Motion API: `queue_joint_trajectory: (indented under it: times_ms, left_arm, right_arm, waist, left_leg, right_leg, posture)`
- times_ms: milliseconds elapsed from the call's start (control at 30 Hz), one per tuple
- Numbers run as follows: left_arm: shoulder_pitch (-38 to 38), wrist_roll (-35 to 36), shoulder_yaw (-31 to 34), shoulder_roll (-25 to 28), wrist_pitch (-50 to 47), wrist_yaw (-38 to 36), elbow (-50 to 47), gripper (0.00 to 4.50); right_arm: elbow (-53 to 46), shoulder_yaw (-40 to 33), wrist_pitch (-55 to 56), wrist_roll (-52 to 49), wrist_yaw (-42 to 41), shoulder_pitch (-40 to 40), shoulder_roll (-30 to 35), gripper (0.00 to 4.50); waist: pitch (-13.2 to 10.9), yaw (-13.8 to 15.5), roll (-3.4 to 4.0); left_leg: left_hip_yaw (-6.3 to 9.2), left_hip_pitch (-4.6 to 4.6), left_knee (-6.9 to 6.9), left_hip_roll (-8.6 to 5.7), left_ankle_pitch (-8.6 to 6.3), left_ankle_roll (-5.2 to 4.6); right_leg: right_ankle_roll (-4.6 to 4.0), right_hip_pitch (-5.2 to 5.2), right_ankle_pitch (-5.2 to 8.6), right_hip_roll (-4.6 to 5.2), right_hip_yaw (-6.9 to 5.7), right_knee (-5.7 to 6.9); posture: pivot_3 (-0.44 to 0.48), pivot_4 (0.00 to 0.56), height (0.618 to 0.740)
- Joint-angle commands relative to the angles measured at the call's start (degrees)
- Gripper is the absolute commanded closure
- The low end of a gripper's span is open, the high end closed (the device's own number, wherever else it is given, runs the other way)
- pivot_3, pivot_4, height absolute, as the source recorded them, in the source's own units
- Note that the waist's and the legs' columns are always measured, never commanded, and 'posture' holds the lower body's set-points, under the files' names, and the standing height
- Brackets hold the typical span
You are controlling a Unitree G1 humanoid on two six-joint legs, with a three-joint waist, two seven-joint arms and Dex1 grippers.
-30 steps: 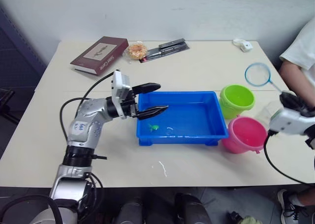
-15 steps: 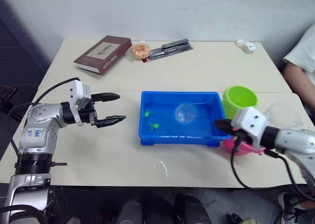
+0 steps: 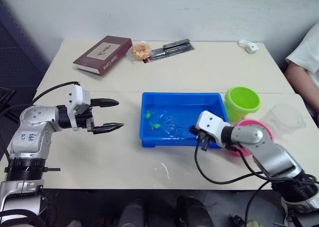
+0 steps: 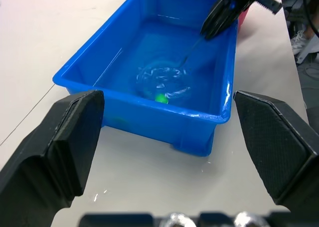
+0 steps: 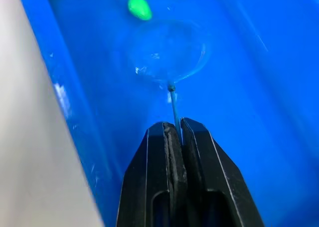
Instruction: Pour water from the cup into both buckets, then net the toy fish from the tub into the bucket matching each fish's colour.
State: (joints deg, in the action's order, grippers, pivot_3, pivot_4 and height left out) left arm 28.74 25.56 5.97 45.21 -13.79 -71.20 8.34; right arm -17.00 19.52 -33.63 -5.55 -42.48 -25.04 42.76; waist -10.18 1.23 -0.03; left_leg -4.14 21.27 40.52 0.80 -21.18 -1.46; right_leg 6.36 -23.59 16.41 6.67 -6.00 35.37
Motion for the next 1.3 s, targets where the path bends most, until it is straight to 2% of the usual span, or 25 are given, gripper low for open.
queue_joint_trajectory:
  times_ms: [33,333,567,800,967,1033,1100,1167,1233,1300]
  left_arm:
    - [2.06,-1.12,-1.11,1.57,-0.57,-0.73,-2.40,0.04]
    - [5.96,-4.20,-4.98,3.85,-5.94,0.29,-3.34,0.04]
    - [10.23,-7.54,-8.79,5.04,-9.82,0.27,-4.47,0.04]
    - [14.45,-7.21,-11.14,2.08,-17.23,2.33,-7.33,0.04]
    - [14.38,-5.79,-10.74,-1.24,-19.22,4.17,-7.71,0.04]
    - [13.64,-3.41,-9.58,-4.62,-17.97,4.01,-7.43,0.04]
    - [12.70,3.07,-4.96,-10.62,-16.24,3.72,-6.54,0.04]
    - [11.50,3.45,-4.29,-12.09,-14.10,2.66,-5.35,0.04]
    - [10.64,0.50,-6.31,-11.22,-10.71,1.10,-4.20,0.04]
    - [10.45,0.82,-6.73,-12.78,-9.70,1.04,-3.10,0.04]
  right_arm:
    - [1.35,0.60,-0.17,0.07,-1.24,-2.64,-3.17,4.50]
    - [-1.61,-5.69,-5.84,-6.49,-5.71,-3.66,-4.61,4.50]
    - [-6.94,-13.63,-8.87,-12.99,-9.23,-1.25,-0.40,4.50]
    - [-9.66,-28.11,-9.44,-18.93,-12.06,7.21,7.44,4.50]
    - [-9.04,-34.97,-5.68,-19.22,-9.93,13.65,6.45,4.50]
    - [-8.97,-38.95,-1.77,-18.95,-9.38,18.06,4.99,4.50]
    - [-10.12,-42.16,0.42,-18.89,-9.80,22.82,4.65,4.50]
    - [-11.33,-44.56,1.01,-19.70,-9.82,25.51,4.69,4.50]
    - [-12.36,-46.87,0.85,-21.00,-9.79,26.92,4.92,4.50]
    - [-13.06,-51.85,-0.71,-23.73,-9.59,27.58,5.16,4.50]
  waist:
    - [0.00,-0.19,0.00]
    - [0.00,-0.18,-0.01]
    - [-0.01,0.02,-0.01]
    - [-0.02,0.28,-0.03]
    - [-0.02,0.03,-0.03]
    - [-0.02,0.21,-0.03]
    - [-0.02,0.62,-0.03]
    - [-0.06,0.51,-0.10]
    - [-0.05,0.20,-0.09]
    - [-0.04,0.06,-0.07]
  left_leg:
    - [0.00,-0.01,0.00,0.01,0.00,0.00]
    - [-0.01,0.02,0.00,0.00,0.00,0.00]
    - [-0.01,0.03,-0.01,-0.02,0.00,0.00]
    - [0.01,0.02,0.00,-0.07,0.00,-0.01]
    - [-0.08,-0.03,-0.01,-0.06,-0.01,-0.02]
    - [-0.08,-0.04,-0.03,-0.06,-0.01,-0.01]
    - [-0.06,-0.02,-0.02,-0.05,-0.01,-0.02]
    - [-0.02,0.02,0.08,-0.06,0.00,-0.05]
    - [-0.03,-0.01,0.11,-0.06,0.00,-0.05]
    - [-0.09,-0.10,0.11,-0.08,0.00,-0.04]
  right_leg:
    - [0.00,0.00,0.00,-0.01,0.00,0.00]
    - [-0.02,-0.04,0.01,-0.01,0.00,0.05]
    - [-0.02,-0.05,0.01,-0.01,0.00,0.05]
    - [-0.02,-0.01,0.01,0.00,0.01,0.04]
    - [-0.02,-0.03,0.01,-0.05,0.06,0.08]
    - [-0.03,-0.03,0.02,-0.05,0.05,0.09]
    - [-0.02,-0.02,0.01,0.00,0.05,0.08]
    - [0.01,0.00,0.00,0.08,0.04,0.08]
    - [0.04,0.04,-0.02,0.07,0.06,0.09]
    - [0.04,0.05,-0.02,-0.02,0.09,0.12]
  posture:
    - [0.000,0.150,0.740]
    - [0.000,0.150,0.740]
    - [0.000,0.150,0.740]
    - [0.000,0.150,0.740]
    - [0.000,0.150,0.740]
    - [0.000,0.150,0.740]
    - [0.000,0.150,0.740]
    - [0.000,0.150,0.740]
    - [0.000,0.150,0.740]
    - [0.000,0.150,0.740]
